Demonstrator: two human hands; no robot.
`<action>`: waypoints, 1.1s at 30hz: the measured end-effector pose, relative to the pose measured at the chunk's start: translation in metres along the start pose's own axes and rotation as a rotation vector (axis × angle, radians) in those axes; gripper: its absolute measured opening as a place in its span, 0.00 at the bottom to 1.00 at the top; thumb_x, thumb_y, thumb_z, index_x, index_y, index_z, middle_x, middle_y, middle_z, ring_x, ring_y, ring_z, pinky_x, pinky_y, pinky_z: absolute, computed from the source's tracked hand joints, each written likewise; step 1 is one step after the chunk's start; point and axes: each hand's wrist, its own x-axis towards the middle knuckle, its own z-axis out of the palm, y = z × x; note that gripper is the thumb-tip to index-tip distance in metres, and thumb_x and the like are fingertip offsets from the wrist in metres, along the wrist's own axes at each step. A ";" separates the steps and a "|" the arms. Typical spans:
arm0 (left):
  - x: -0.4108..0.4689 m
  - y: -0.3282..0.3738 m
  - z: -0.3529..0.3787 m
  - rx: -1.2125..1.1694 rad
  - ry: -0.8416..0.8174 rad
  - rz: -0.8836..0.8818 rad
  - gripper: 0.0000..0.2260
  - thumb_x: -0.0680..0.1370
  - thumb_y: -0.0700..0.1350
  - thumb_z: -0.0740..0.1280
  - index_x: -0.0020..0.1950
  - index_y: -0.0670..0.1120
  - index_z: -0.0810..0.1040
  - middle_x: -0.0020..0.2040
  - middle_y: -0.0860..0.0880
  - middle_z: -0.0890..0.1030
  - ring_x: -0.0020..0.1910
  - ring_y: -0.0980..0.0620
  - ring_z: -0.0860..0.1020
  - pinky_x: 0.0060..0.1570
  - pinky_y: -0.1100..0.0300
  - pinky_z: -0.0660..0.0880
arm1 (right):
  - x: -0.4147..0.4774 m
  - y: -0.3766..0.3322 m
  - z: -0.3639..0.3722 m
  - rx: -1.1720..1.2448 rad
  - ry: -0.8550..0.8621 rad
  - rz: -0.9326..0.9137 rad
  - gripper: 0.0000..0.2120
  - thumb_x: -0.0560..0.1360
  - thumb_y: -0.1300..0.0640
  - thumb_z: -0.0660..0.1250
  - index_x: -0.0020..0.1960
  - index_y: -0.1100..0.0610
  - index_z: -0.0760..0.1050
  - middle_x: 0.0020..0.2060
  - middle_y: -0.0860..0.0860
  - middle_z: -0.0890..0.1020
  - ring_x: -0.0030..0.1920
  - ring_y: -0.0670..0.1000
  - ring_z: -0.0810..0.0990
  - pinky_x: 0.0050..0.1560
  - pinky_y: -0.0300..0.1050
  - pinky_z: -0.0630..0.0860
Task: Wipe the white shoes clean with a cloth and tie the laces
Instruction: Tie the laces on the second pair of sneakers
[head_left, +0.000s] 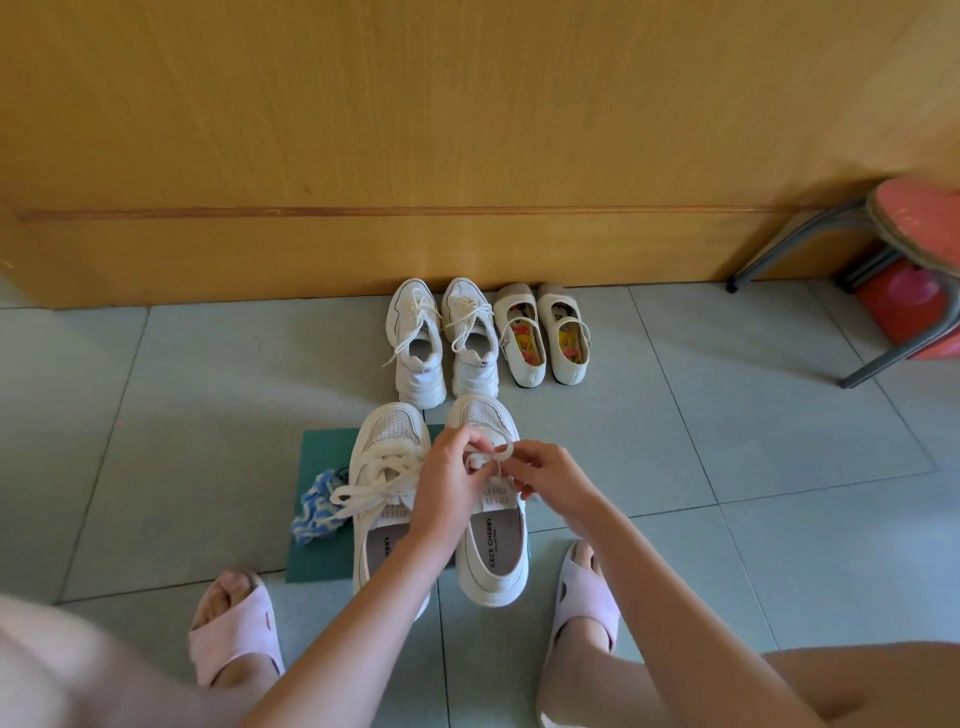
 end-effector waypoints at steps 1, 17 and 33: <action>0.000 -0.001 -0.001 -0.001 -0.007 0.010 0.08 0.71 0.36 0.72 0.44 0.47 0.76 0.44 0.52 0.77 0.42 0.63 0.75 0.41 0.74 0.70 | 0.001 0.001 0.000 -0.002 0.002 0.010 0.07 0.77 0.63 0.63 0.50 0.57 0.80 0.38 0.52 0.80 0.35 0.46 0.74 0.36 0.35 0.72; -0.009 -0.009 -0.015 -0.062 0.131 -0.145 0.07 0.69 0.46 0.75 0.40 0.46 0.79 0.41 0.51 0.80 0.40 0.58 0.77 0.39 0.68 0.73 | -0.001 0.008 -0.016 -0.242 0.116 0.048 0.07 0.75 0.61 0.68 0.45 0.65 0.81 0.29 0.48 0.77 0.29 0.42 0.73 0.30 0.27 0.70; -0.021 -0.001 -0.025 -0.296 0.146 -0.362 0.02 0.75 0.37 0.68 0.45 0.42 0.78 0.37 0.46 0.82 0.31 0.53 0.82 0.33 0.63 0.79 | -0.004 0.011 -0.013 -0.670 0.142 0.033 0.05 0.78 0.60 0.61 0.48 0.60 0.74 0.42 0.52 0.78 0.34 0.46 0.72 0.35 0.36 0.71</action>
